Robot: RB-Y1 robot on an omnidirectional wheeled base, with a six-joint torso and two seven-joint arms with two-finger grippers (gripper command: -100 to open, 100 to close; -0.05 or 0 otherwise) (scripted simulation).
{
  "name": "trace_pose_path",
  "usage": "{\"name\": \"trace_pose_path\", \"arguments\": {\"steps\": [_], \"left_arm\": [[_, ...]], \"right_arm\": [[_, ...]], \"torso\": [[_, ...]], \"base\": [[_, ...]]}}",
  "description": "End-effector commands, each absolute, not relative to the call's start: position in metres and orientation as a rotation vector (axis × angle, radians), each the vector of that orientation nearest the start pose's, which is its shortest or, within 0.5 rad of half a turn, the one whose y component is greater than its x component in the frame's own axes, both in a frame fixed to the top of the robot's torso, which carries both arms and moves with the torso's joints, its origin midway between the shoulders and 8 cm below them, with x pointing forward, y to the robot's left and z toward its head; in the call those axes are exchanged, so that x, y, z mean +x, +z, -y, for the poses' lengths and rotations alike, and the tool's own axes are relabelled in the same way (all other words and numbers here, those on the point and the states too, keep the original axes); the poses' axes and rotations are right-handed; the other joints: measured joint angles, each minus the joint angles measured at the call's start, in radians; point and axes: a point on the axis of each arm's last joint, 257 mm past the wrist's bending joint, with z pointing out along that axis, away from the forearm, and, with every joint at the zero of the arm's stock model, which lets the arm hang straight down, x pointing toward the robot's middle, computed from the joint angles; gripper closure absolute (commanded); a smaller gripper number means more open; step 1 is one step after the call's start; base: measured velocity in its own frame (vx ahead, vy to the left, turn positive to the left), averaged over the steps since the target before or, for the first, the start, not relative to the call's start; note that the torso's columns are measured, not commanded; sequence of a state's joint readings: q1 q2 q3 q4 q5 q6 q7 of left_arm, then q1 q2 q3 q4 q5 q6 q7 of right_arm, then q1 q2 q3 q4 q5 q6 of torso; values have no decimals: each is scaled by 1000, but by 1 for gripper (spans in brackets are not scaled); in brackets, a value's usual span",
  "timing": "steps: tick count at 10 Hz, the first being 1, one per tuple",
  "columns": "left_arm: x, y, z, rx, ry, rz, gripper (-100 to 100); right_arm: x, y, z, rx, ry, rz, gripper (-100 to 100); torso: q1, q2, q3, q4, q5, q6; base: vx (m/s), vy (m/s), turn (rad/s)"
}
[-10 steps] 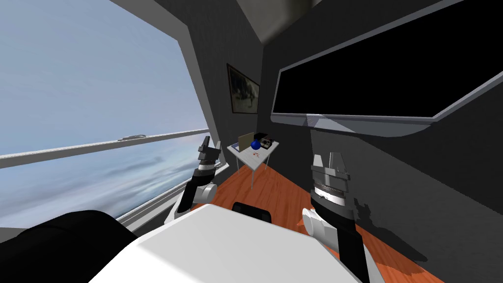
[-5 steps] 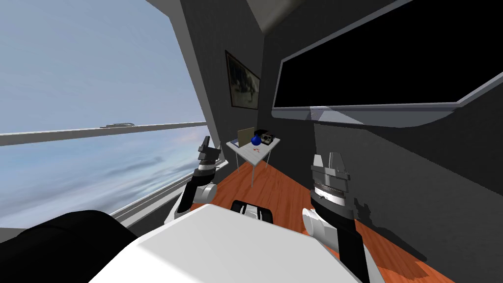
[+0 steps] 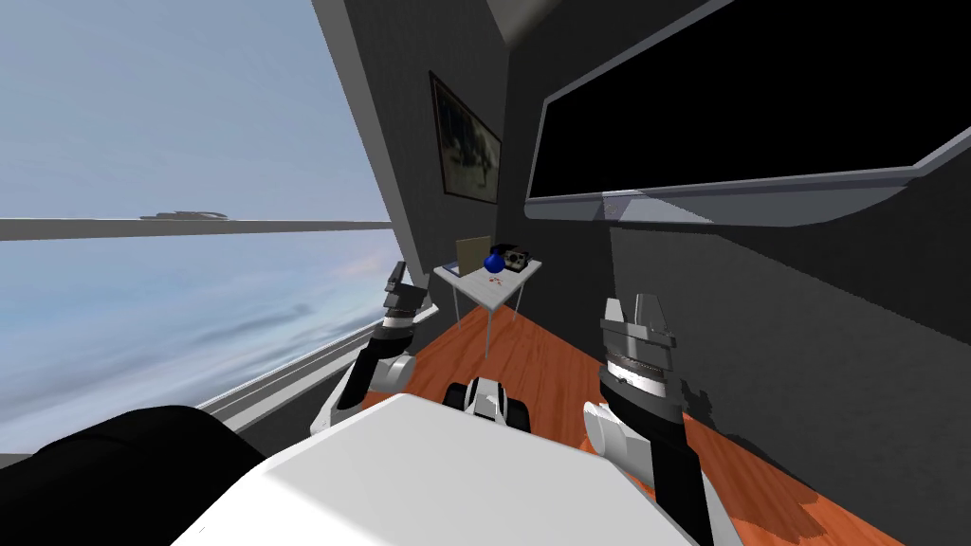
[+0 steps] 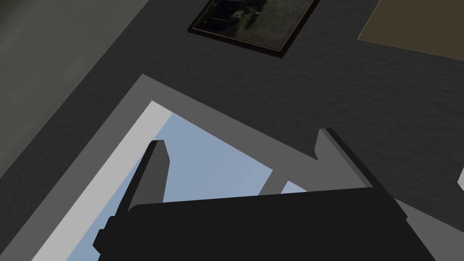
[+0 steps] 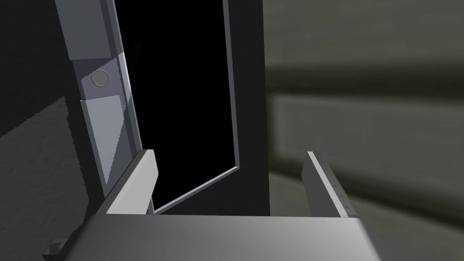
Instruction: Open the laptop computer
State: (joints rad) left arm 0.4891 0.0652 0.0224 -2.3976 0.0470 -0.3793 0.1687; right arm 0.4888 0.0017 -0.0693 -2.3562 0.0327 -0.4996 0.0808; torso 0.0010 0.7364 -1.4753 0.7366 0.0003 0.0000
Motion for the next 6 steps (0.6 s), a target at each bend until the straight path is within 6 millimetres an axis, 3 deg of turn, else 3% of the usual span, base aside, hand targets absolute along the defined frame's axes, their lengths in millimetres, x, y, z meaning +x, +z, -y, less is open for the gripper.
{"name": "trace_pose_path", "arguments": {"steps": [1, 6], "left_arm": [[345, 54, -277, -683, -1477, -667, -100], [358, 45, -276, -679, -1463, -823, -100]], "right_arm": [[325, 62, 291, 531, 1158, -585, 0], [325, 62, 291, 531, 1157, -585, 0]], "torso": [[0, 1, -1, 1, 0, 0], [-1, 2, -1, 1, 0, 0]], "base": [[27, 30, -67], [36, 39, -89]]}}
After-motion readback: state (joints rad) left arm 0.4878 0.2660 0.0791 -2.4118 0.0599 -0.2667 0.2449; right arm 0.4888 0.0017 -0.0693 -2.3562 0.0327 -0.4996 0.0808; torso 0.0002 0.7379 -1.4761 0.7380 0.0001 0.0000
